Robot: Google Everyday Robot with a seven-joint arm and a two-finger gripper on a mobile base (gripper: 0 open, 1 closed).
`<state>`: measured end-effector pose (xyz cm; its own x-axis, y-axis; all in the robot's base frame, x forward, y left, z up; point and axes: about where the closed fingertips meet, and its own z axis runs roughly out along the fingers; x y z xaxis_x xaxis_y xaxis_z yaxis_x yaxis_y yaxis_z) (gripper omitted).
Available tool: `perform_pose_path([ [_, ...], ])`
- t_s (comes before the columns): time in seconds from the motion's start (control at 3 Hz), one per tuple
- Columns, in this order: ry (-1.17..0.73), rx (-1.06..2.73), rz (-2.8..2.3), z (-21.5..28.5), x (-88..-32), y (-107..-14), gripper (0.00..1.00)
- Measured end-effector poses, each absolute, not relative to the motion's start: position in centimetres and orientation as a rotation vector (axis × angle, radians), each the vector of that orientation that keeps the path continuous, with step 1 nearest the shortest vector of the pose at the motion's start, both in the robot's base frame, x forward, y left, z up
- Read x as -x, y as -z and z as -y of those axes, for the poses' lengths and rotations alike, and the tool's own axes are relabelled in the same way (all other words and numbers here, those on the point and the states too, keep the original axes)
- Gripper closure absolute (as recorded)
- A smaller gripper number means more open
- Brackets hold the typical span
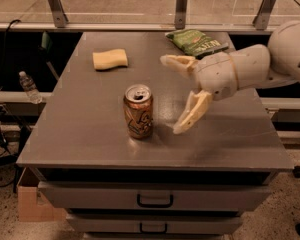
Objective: Place orange can upright
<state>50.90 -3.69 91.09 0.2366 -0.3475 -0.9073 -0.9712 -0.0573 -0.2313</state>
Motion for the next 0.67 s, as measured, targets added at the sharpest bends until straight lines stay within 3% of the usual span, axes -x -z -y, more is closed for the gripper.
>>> perform_pose_path([
  [0.33, -0.710, 1.492, -1.437, 11.2, -55.0, -93.0, 0.00],
  [0.67, -0.668, 1.445, -1.455, 13.2, -55.9, -94.4, 0.00],
])
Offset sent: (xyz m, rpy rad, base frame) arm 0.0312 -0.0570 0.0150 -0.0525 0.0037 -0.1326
